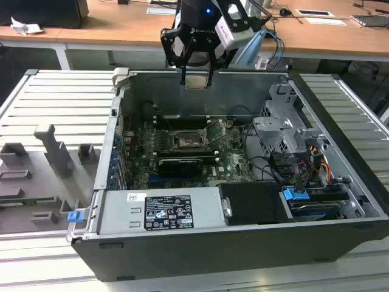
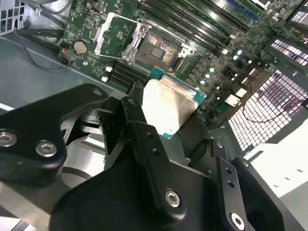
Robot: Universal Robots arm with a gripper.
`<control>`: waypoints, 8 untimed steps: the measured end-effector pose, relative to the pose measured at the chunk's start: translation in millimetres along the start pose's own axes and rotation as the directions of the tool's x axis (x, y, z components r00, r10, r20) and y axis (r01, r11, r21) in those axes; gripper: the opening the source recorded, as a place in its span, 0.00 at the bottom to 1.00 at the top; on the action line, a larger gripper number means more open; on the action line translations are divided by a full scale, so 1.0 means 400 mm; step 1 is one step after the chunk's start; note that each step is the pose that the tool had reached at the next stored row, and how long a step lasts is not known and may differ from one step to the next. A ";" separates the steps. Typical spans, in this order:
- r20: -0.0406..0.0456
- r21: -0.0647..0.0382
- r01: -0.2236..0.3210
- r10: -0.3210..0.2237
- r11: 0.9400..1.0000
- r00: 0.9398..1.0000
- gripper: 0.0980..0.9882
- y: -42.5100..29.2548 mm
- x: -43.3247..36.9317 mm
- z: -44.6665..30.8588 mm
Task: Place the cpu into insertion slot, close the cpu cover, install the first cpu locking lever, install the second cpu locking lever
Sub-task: 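Place the cpu into insertion slot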
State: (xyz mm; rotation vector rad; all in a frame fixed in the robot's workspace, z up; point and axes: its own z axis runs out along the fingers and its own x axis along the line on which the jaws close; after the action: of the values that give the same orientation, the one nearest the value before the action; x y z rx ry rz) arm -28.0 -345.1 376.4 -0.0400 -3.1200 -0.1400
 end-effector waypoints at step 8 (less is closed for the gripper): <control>0.002 0.000 -0.018 0.018 1.000 1.000 0.50 0.000 0.000 0.001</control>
State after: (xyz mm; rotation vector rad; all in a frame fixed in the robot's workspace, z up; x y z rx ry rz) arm -27.9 -345.1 375.9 -0.0690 -3.1203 -0.1403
